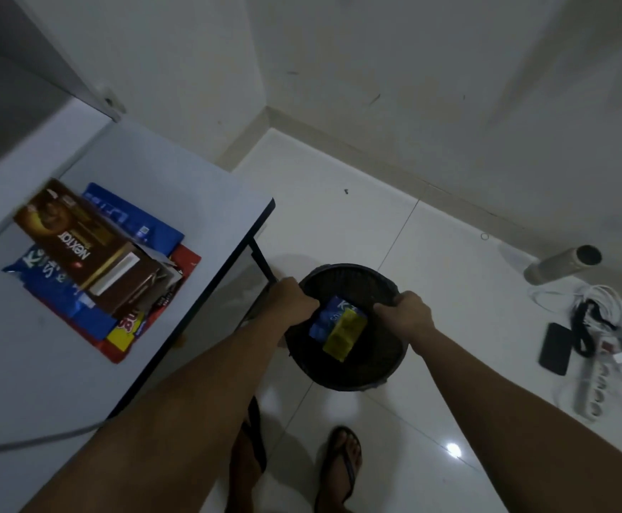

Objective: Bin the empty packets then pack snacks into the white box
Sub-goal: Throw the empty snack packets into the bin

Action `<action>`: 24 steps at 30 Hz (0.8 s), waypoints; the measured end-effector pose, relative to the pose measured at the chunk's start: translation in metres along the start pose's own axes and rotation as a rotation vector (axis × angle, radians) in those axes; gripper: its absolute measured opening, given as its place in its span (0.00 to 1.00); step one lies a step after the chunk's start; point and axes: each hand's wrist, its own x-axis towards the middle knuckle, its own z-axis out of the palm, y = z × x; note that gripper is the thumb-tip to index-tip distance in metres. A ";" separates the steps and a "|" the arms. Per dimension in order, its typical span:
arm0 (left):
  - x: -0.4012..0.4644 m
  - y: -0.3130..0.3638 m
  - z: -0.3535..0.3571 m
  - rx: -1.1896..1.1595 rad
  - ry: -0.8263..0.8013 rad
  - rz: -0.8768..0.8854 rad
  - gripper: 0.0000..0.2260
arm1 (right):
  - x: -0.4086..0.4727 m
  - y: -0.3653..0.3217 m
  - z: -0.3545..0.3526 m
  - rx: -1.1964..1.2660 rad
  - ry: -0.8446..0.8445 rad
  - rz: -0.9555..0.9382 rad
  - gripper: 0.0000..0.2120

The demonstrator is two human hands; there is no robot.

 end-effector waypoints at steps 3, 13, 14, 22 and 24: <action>-0.015 0.012 -0.029 0.024 0.014 0.054 0.12 | -0.015 -0.026 -0.016 -0.012 0.007 -0.054 0.19; -0.112 0.049 -0.162 -0.237 -0.068 0.132 0.19 | -0.096 -0.161 -0.053 0.054 -0.076 -0.312 0.12; -0.119 0.046 -0.178 -0.266 -0.053 0.138 0.17 | -0.105 -0.175 -0.053 0.057 -0.097 -0.333 0.10; -0.147 -0.038 -0.275 -0.532 0.405 0.124 0.05 | -0.169 -0.265 -0.006 -0.030 -0.191 -0.520 0.12; -0.146 -0.068 -0.285 -0.532 0.590 0.040 0.06 | -0.181 -0.279 0.020 -0.149 -0.184 -0.580 0.20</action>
